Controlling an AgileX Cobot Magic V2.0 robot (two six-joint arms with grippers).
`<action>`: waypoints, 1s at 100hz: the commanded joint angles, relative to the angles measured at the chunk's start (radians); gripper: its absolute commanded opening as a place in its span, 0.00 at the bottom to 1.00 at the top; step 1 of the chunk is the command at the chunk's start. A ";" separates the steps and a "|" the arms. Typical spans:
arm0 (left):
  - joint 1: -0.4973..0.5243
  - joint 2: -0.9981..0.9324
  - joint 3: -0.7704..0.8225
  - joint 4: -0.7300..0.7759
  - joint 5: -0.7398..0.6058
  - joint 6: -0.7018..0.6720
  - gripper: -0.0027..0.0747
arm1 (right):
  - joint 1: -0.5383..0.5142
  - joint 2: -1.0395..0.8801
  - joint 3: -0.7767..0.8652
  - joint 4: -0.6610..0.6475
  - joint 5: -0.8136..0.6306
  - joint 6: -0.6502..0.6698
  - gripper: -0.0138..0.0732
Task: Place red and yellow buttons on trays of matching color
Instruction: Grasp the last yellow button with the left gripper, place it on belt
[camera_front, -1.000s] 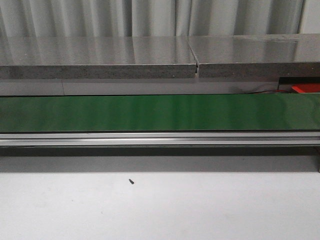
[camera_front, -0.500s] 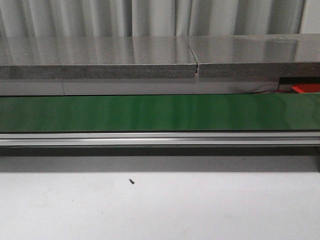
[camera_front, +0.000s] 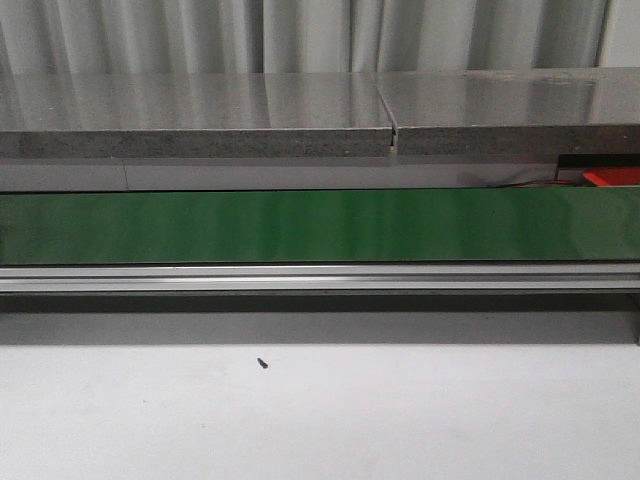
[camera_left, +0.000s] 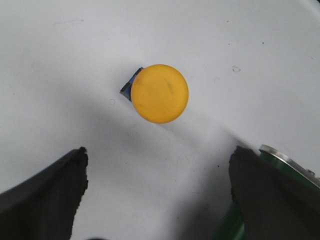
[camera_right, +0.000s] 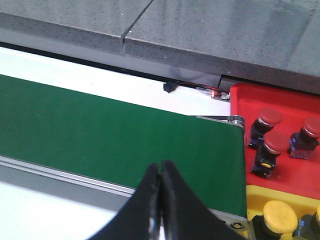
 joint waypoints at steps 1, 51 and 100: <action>-0.006 -0.028 -0.037 -0.029 -0.064 0.000 0.77 | 0.003 -0.002 -0.026 0.011 -0.063 -0.006 0.16; -0.009 0.076 -0.037 -0.116 -0.223 0.000 0.71 | 0.003 -0.002 -0.026 0.011 -0.063 -0.006 0.16; -0.009 0.040 -0.037 -0.116 -0.206 0.045 0.29 | 0.003 -0.002 -0.026 0.011 -0.063 -0.006 0.16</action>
